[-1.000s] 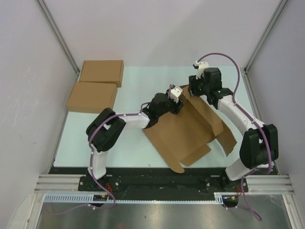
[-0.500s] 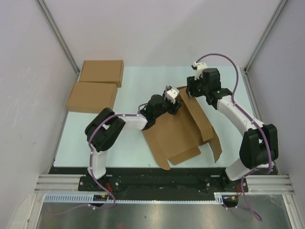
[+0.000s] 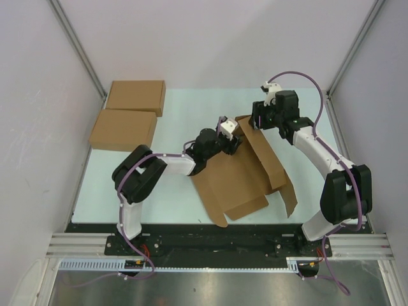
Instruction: Fold the paper box
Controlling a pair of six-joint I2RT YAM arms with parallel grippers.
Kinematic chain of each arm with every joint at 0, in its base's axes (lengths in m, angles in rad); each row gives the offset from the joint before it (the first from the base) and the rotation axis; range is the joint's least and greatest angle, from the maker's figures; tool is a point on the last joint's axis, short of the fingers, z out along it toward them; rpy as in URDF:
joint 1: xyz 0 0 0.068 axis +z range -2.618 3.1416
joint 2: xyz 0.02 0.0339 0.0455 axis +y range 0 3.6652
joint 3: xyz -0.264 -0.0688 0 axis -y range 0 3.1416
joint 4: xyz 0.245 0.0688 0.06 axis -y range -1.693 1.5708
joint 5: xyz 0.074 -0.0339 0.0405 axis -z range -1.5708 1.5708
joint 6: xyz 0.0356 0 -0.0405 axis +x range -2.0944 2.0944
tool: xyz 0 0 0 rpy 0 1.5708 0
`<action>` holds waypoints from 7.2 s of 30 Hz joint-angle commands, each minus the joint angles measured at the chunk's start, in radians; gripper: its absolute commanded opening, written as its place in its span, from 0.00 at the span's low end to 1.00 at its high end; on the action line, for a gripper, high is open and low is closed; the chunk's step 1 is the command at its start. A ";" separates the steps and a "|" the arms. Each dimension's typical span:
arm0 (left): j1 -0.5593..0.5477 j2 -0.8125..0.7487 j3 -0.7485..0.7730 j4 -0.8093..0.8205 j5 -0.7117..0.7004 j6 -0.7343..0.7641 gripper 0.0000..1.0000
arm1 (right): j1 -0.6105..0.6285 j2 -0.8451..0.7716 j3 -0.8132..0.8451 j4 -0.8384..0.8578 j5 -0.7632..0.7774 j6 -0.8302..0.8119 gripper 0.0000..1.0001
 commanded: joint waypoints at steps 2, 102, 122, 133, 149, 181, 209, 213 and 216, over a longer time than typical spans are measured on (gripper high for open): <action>0.007 -0.105 -0.034 0.085 0.034 -0.008 0.59 | 0.002 0.043 -0.028 -0.097 -0.031 0.000 0.60; 0.145 0.107 0.219 0.030 0.483 -0.077 0.68 | -0.162 0.125 -0.026 0.098 -0.594 0.287 0.64; 0.131 0.139 0.285 -0.024 0.401 -0.083 0.55 | -0.171 0.141 -0.013 0.052 -0.535 0.256 0.66; 0.079 0.134 0.298 -0.063 0.240 -0.037 0.14 | -0.124 0.118 0.023 -0.054 -0.368 0.183 0.64; 0.045 0.166 0.315 -0.042 0.215 -0.122 0.30 | -0.108 0.129 0.030 -0.083 -0.300 0.155 0.57; 0.028 -0.007 0.095 -0.125 -0.446 -0.082 0.01 | -0.064 0.214 0.116 -0.101 -0.133 0.118 0.50; 0.015 0.137 0.321 -0.287 -0.188 -0.318 0.28 | -0.075 0.222 0.121 -0.098 -0.191 0.140 0.45; 0.010 0.159 0.360 -0.298 -0.181 -0.335 0.20 | -0.079 0.221 0.121 -0.092 -0.209 0.146 0.45; 0.004 0.171 0.379 -0.304 -0.178 -0.339 0.00 | -0.078 0.222 0.121 -0.093 -0.217 0.147 0.45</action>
